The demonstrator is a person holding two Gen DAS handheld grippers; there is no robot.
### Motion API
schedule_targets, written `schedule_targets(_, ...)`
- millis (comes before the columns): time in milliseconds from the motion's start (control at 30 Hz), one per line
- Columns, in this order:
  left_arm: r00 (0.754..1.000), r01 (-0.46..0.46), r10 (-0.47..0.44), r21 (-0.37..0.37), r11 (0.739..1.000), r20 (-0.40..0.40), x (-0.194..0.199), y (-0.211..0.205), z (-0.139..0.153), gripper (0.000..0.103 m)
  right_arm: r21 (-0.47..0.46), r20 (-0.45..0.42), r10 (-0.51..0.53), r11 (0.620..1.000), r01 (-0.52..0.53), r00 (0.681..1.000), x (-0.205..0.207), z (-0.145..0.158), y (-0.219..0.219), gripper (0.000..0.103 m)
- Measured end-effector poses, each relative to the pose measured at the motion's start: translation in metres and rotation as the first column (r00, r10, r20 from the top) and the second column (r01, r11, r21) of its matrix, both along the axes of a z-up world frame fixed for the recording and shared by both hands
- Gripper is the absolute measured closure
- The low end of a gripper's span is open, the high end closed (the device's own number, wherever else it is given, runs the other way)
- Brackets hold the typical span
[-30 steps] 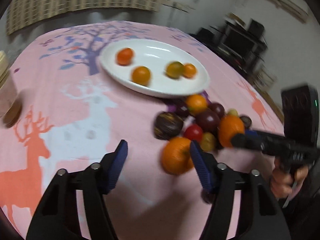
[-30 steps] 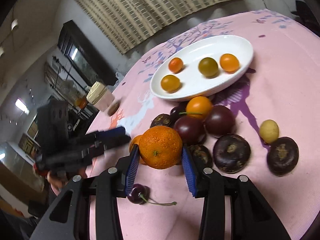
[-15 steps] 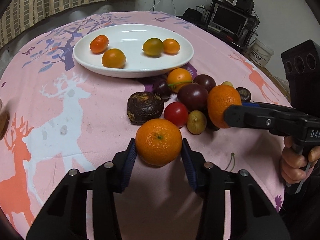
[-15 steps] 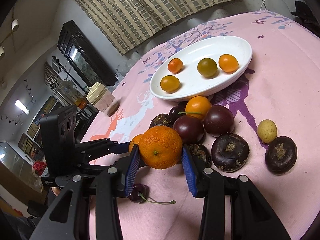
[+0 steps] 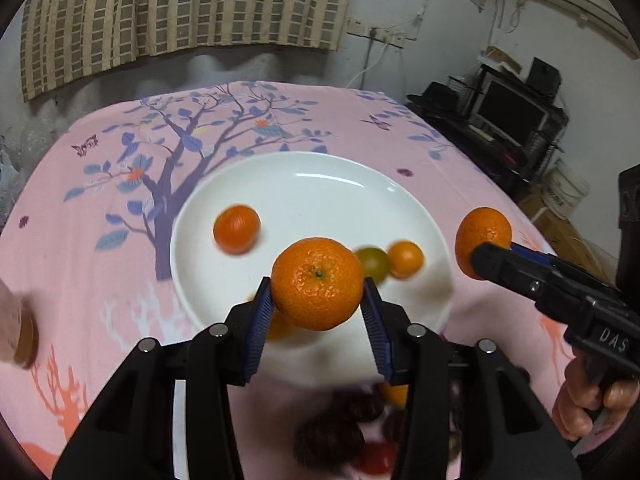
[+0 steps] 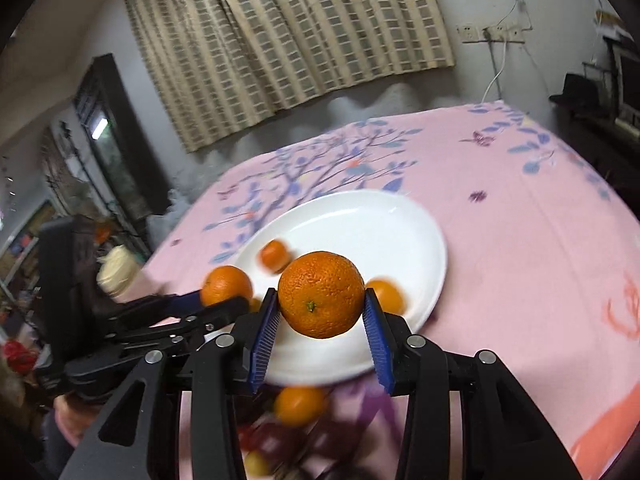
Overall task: Organize fruits
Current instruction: 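Lower both held fruits onto the white plate and open both tools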
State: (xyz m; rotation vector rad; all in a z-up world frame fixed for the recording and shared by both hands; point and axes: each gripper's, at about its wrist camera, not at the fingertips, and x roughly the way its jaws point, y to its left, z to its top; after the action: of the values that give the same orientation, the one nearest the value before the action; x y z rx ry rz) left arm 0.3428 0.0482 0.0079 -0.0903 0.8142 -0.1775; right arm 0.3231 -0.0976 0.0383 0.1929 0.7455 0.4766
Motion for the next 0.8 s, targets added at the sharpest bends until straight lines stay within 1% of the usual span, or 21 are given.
schedule_targets(33,1.000,-0.014,0.014,0.003,1.000,-0.010,0.010,-0.001,-0.002,0.060,-0.029,0.000,-0.013,1.000,0.013,1.000,0.011,-0.004,0.002,0.060)
schedule_targets(133,0.998,-0.042,0.042,-0.011,0.999,-0.055,0.033,0.003,-0.014,0.060,-0.071,-0.027,-0.028,0.997,0.026,0.999,0.038,-0.016,0.004,0.060)
schedule_targets(233,0.996,-0.059,0.060,0.011,0.998,-0.074,0.043,0.005,-0.023,0.060,-0.093,-0.054,-0.025,0.995,0.020,0.998,0.049,-0.026,0.008,0.060)
schedule_targets(300,0.993,-0.076,0.078,0.024,0.997,-0.087,0.045,0.007,-0.026,0.058,-0.098,-0.055,-0.013,0.995,0.008,0.998,0.049,-0.030,0.012,0.058)
schedule_targets(333,0.992,-0.089,0.090,0.012,0.996,-0.091,0.044,0.010,-0.027,0.044,-0.105,-0.049,-0.011,0.994,0.005,0.999,0.046,-0.031,0.014,0.046)
schedule_targets(367,0.992,-0.099,0.099,0.003,0.995,-0.080,0.041,0.013,-0.025,0.022,-0.114,-0.037,-0.008,0.994,0.004,0.999,0.042,-0.030,0.014,0.038)
schedule_targets(400,0.992,-0.115,0.115,-0.004,0.993,-0.055,0.035,0.016,-0.022,0.014,-0.120,-0.016,-0.006,0.993,0.004,1.000,0.037,-0.028,0.014,0.038)
schedule_targets(433,0.991,-0.133,0.132,-0.007,0.991,-0.018,0.027,0.019,-0.016,0.011,-0.126,0.012,-0.001,0.992,0.002,1.000,0.029,-0.024,0.013,0.038)
schedule_targets(467,0.991,-0.135,0.135,-0.001,0.991,0.006,0.020,0.020,-0.011,0.011,-0.130,0.033,0.006,0.992,-0.002,0.999,0.022,-0.020,0.011,0.038)
schedule_targets(567,0.992,-0.120,0.120,0.008,0.993,0.030,0.001,0.022,-0.001,0.009,-0.107,0.077,0.020,0.994,-0.012,0.997,0.001,-0.009,0.003,0.037)
schedule_targets(700,0.993,-0.107,0.107,0.000,0.994,0.043,-0.030,0.026,0.000,0.008,-0.066,0.075,0.077,0.995,-0.072,0.994,-0.025,-0.005,-0.004,0.037)
schedule_targets(800,0.994,-0.100,0.099,0.037,0.994,0.039,-0.057,0.027,-0.009,0.008,-0.096,0.066,0.115,0.989,-0.108,0.991,-0.049,-0.011,-0.005,0.037)
